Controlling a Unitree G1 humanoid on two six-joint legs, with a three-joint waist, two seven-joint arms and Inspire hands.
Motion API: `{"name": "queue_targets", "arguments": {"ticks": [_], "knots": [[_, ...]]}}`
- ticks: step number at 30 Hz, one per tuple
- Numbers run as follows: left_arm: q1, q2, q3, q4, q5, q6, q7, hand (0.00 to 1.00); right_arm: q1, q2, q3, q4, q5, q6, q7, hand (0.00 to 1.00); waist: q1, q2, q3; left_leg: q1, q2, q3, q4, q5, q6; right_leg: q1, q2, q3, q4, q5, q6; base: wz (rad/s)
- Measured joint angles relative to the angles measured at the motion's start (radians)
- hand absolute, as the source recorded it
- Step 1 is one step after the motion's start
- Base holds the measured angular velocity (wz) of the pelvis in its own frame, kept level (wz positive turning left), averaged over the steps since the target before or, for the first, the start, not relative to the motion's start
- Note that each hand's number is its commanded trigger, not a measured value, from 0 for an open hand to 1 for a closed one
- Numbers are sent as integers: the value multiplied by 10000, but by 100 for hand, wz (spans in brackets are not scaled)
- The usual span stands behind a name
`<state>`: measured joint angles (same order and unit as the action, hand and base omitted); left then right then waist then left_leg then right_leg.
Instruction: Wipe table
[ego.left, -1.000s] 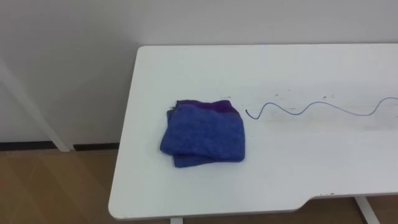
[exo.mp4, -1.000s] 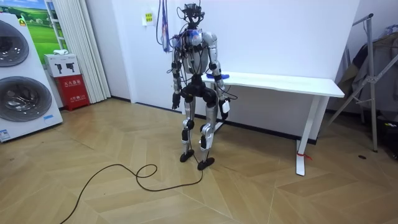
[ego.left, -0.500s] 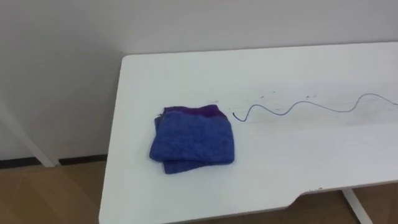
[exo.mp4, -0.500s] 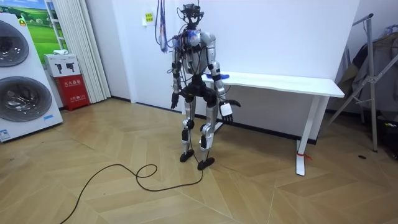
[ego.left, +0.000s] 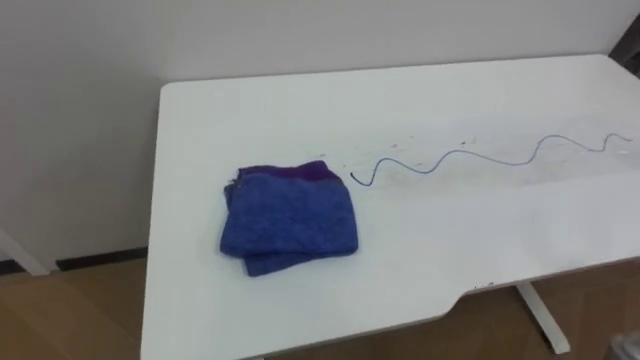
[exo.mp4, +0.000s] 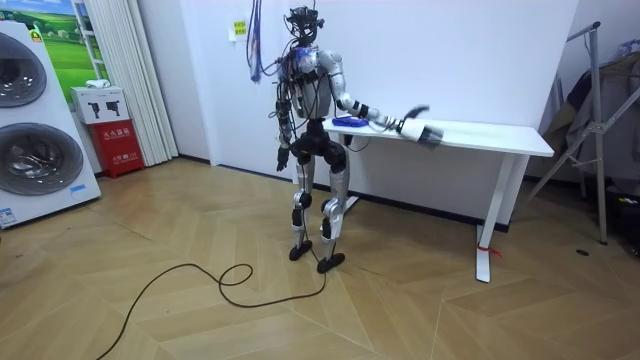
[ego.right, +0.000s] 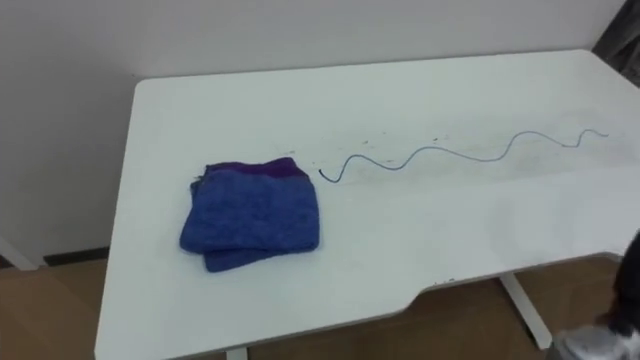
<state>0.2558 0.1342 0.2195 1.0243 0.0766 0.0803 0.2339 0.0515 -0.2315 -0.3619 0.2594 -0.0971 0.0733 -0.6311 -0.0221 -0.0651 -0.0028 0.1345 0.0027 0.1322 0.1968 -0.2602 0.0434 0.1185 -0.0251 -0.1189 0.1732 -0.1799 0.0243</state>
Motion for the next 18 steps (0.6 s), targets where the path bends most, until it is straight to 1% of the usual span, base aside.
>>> {"name": "queue_targets", "arguments": {"ticks": [1, 2, 3, 4, 5, 6, 8, 9, 12, 14, 16, 18], "knots": [[30, 42, -138, 5, -2, -4, 7, 0, -1, -19, 320, -799, -783, -151, -157, 0, 66, 6, 34, -18, 6, -16, 2, 13, -18, 4, 15, 15, -30, 1, -1, 0], [29, 114, -365, 138, 24, -6, 20, 0, 0, -29, 750, -1391, -1382, -323, -269, 0, 215, -21, 30, -2, 18, -54, 2, 16, -23, 15, 23, -41, -37, 1, -2, 3], [-44, 151, -607, 181, 29, -1, 22, 0, -24, -28, 1189, -1775, -1806, -358, -289, 0, 320, -39, 23, 17, 28, -83, 3, 16, -23, 30, 26, -81, -51, 1, -2, 6], [-55, 149, -750, 180, 29, -1, 20, 0, -57, -27, 1429, -1900, -2016, -386, -282, 0, 356, -39, 22, 29, 26, -95, 2, 16, -23, 31, 23, -78, -54, 1, -2, 5], [-106, 126, -1006, 178, 29, -2, 14, 0, -126, -24, 1854, -2044, -2447, -427, -232, 0, 457, -26, 31, 27, 31, -129, 0, 16, -23, 11, 7, -76, -69, 1, -2, 4], [-126, 109, -1076, 177, 35, -4, -6, 0, -157, -24, 2033, -2060, -2685, -450, -168, 0, 536, -13, 40, 27, 56, -134, 1, 16, -23, -3, 0, -64, -78, 1, -2, 4], [-239, 86, -1089, 180, 38, -27, -81, 0, -350, -23, 2691, -2090, -3392, -534, 219, 0, 740, 26, 64, -14, 45, -178, 1, 16, -23, -43, -31, -116, -61, 1, -2, 4], [-265, 90, -1070, 182, 44, -77, -104, 0, -483, -25, 2874, -2094, -3625, -606, 421, 0, 883, 48, 74, -44, 31, -207, 3, 16, -22, -49, -42, -123, -56, 1, -1, 4], [-278, 162, -1070, 179, 110, -163, -122, 0, -703, -32, 3374, -2335, -4122, -581, 898, 0, 1040, 77, 67, -133, 27, -294, 3, 25, -13, -65, -49, -206, -54, 1, -1, 8], [-253, 211, -1117, 178, 252, -165, -123, 0, -726, -35, 4032, -3142, -4795, -578, 1410, 0, 1138, 74, 59, -209, 34, -394, 0, 67, -33, -104, -39, -242, -57, 0, -1, 10], [-236, 219, -1242, 179, 276, -165, -124, 0, -834, -62, 4512, -3584, -5346, -678, 1708, 0, 1192, 70, 58, -214, 43, -454, -1, 80, -39, -99, -30, -249, -65, 1, -2, 12], [-286, 218, -1435, 178, 244, -170, -138, 0, -856, -128, 5037, -3823, -5523, -813, 2035, 0, 1362, 46, 51, -194, 40, -570, -1, 83, -46, -26, -30, -380, -79, 1, -1, 14]]}}
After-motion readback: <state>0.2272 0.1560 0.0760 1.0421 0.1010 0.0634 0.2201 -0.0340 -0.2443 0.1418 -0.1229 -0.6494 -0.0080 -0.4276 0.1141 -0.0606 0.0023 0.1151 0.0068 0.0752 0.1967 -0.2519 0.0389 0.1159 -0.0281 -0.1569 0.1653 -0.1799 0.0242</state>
